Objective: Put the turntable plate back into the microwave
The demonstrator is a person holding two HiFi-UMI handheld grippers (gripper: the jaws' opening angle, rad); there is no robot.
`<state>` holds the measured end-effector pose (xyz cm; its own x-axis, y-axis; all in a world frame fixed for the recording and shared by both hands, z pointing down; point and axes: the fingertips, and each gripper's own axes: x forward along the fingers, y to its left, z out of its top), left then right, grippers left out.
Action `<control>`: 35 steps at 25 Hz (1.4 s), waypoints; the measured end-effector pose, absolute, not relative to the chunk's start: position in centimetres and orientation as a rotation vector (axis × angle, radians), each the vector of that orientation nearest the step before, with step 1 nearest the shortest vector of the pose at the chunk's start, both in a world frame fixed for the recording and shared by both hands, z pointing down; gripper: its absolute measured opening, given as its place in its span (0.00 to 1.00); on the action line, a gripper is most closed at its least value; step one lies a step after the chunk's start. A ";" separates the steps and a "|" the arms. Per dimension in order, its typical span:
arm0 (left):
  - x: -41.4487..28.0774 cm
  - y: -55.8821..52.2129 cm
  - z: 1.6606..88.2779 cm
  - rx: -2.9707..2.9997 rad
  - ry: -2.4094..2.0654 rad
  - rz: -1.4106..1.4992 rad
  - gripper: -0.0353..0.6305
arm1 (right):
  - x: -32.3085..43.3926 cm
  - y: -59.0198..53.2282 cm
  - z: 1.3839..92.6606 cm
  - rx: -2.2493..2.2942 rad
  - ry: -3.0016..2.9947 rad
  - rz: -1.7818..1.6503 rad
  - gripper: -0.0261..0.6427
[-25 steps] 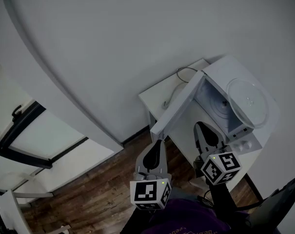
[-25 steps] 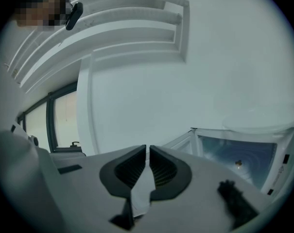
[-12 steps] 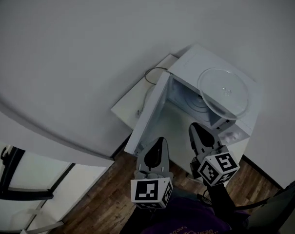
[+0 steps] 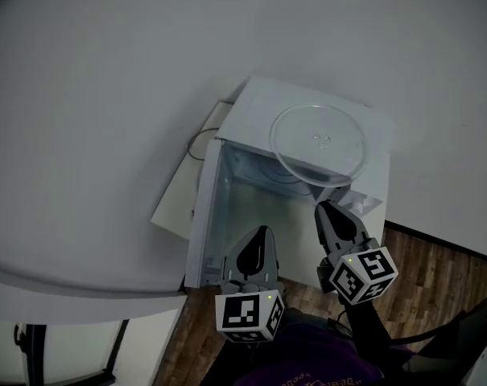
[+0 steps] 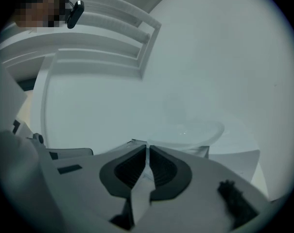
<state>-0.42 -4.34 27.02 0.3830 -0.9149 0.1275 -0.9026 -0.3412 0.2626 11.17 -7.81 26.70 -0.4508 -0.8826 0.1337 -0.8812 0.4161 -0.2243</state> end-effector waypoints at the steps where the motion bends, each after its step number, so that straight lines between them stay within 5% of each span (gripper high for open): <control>1: -0.1 -4.7 26.9 2.377 -1.569 -0.055 0.06 | 11.5 -7.8 26.6 -1.674 2.620 -0.411 0.06; 24: 6.5 -10.4 28.8 2.581 -0.988 0.048 0.06 | 17.9 -7.3 27.6 -2.113 2.261 -0.509 0.06; 35: 4.3 -11.6 31.0 2.634 -0.865 0.090 0.06 | 16.8 -8.6 28.3 -1.908 2.281 -0.681 0.17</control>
